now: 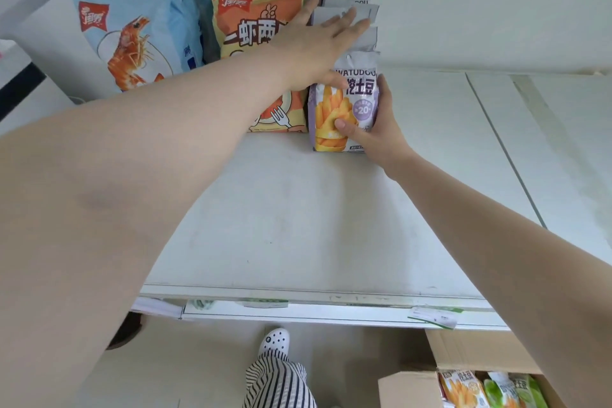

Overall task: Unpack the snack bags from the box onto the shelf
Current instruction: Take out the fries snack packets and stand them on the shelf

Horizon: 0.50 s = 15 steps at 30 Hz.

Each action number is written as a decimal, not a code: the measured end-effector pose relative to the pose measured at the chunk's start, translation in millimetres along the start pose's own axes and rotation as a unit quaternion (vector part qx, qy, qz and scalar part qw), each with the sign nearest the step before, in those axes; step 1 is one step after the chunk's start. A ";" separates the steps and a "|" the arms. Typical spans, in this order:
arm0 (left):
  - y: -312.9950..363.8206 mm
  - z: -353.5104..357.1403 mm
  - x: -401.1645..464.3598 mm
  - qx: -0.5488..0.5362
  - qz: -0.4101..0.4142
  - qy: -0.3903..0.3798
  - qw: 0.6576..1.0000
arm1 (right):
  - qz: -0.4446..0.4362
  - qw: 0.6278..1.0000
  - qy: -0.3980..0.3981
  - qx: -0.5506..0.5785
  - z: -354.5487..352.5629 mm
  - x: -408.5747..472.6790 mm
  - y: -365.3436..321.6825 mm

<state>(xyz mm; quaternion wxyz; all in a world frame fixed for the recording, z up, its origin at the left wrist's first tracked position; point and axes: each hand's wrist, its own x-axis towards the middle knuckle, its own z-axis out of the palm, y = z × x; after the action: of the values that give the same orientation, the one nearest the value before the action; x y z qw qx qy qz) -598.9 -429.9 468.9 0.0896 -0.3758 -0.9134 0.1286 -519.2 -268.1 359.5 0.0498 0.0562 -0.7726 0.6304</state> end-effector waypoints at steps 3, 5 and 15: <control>-4.1 -0.3 -4.5 -0.004 0.012 -0.005 1.000 | 0.011 1.000 -0.001 0.009 3.8 -4.9 -5.5; -4.6 0.1 -5.6 -0.008 0.011 -0.016 1.000 | 0.009 1.000 0.001 0.009 3.8 -6.0 -4.8; -2.4 0.0 -2.7 -0.022 0.001 -0.018 1.000 | 0.027 0.999 0.031 -0.009 7.1 -4.4 -6.1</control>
<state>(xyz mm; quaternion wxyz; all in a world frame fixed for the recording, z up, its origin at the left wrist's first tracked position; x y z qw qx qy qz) -598.5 -433.4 469.4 0.0648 -0.3764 -0.9170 0.1148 -514.0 -276.2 363.3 0.0571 0.0152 -0.7779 0.6257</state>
